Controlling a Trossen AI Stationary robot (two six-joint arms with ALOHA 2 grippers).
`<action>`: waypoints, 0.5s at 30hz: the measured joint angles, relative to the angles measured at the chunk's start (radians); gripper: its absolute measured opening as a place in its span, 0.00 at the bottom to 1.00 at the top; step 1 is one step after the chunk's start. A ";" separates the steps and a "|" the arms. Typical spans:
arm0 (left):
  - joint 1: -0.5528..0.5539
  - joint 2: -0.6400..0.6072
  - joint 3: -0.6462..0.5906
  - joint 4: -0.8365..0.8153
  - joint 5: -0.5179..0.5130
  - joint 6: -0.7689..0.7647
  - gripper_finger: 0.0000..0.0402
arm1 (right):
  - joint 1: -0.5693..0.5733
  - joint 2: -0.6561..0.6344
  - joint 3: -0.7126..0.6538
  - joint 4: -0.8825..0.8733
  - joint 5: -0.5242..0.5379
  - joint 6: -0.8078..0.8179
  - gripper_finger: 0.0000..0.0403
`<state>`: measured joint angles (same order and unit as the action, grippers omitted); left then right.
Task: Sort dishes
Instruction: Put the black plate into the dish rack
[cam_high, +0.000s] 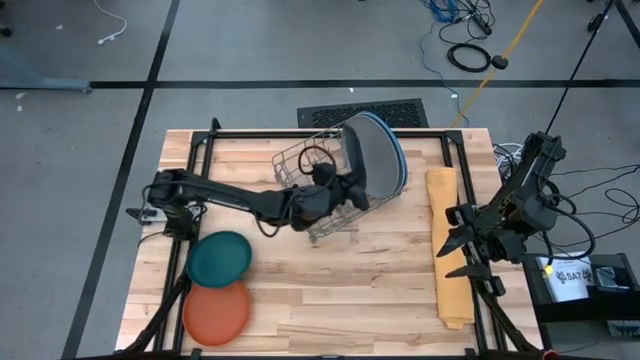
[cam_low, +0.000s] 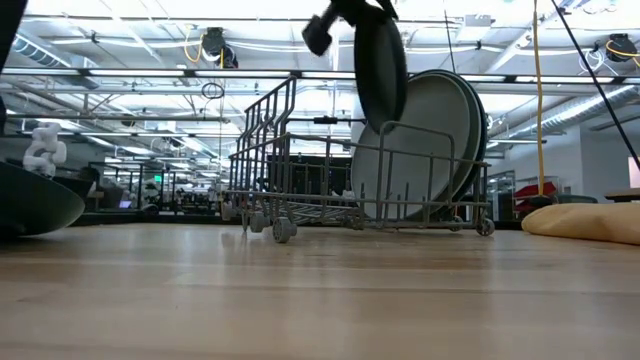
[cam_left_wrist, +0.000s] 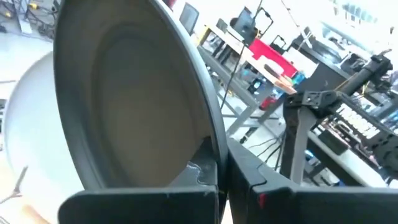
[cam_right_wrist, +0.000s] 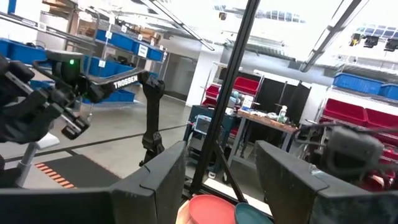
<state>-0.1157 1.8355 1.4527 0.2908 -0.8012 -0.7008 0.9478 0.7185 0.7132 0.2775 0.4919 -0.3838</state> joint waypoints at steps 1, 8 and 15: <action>0.002 0.014 0.001 0.020 -0.006 -0.006 0.01 | 0.002 0.000 0.000 0.001 0.000 -0.001 0.46; -0.011 0.106 0.004 0.067 -0.176 -0.168 0.01 | 0.003 0.000 0.000 0.002 0.000 -0.006 0.46; -0.045 0.124 0.004 0.070 -0.292 -0.184 0.01 | 0.003 0.000 0.000 0.002 0.000 -0.006 0.46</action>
<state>-0.1609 1.9591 1.4569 0.3608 -1.0935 -0.8852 0.9508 0.7181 0.7132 0.2799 0.4919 -0.3901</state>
